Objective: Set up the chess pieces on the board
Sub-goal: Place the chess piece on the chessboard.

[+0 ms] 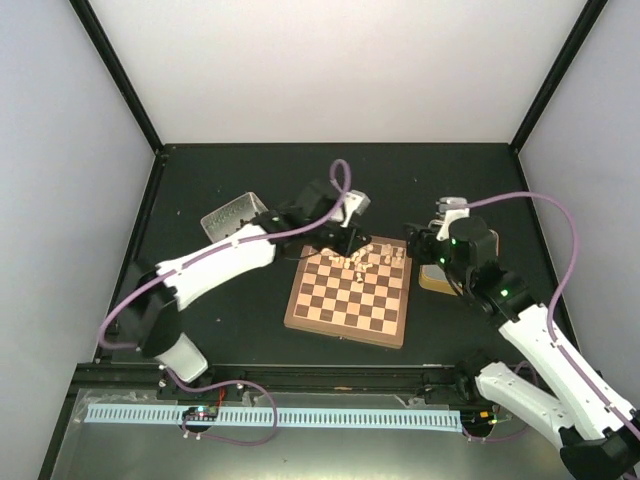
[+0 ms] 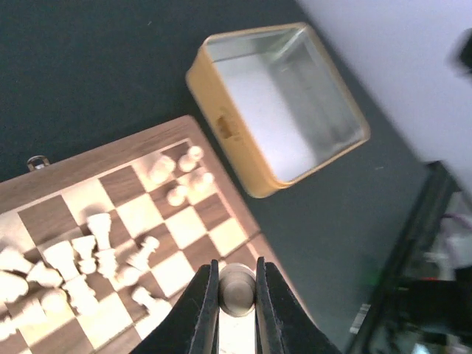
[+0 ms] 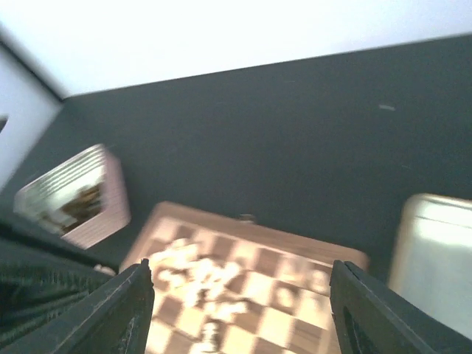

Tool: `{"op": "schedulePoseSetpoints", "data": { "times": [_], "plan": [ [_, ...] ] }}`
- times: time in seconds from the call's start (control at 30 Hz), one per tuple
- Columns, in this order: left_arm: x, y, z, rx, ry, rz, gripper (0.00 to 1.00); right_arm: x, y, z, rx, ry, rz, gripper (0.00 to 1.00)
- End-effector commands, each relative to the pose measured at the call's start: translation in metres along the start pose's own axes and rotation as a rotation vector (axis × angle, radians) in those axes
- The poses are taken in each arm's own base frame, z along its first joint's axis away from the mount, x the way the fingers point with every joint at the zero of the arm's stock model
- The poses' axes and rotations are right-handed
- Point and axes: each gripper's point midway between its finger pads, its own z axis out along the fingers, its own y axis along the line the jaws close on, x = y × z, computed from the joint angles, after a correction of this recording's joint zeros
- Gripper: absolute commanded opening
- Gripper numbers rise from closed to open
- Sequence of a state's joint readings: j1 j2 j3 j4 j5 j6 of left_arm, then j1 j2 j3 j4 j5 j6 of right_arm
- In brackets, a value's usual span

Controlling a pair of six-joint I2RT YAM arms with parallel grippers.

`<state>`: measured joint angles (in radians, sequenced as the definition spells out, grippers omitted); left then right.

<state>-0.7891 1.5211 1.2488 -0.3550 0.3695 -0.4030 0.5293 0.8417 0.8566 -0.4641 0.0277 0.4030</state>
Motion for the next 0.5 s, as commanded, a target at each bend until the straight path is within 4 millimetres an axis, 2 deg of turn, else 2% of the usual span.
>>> {"op": "schedulePoseSetpoints", "data": {
  "times": [0.0,0.13,0.23,0.37,0.47],
  "plan": [
    [0.010,0.032,0.042,-0.237,0.096,0.109,0.02,0.012,-0.085,-0.028,0.445,-0.111,0.199,0.67],
    [0.011,0.045,0.075,-0.291,0.148,0.143,0.02,0.023,-0.098,-0.048,0.499,-0.126,0.253,0.68],
    [0.011,0.053,0.095,-0.309,0.177,0.152,0.01,0.030,-0.097,-0.058,0.481,-0.104,0.282,0.68],
    [0.014,0.077,0.115,-0.395,0.202,0.176,0.02,0.038,-0.093,-0.060,0.443,-0.085,0.312,0.69],
    [0.008,0.086,0.123,-0.435,0.195,0.203,0.02,0.038,-0.091,-0.057,0.432,-0.091,0.324,0.69]
  ]
}}
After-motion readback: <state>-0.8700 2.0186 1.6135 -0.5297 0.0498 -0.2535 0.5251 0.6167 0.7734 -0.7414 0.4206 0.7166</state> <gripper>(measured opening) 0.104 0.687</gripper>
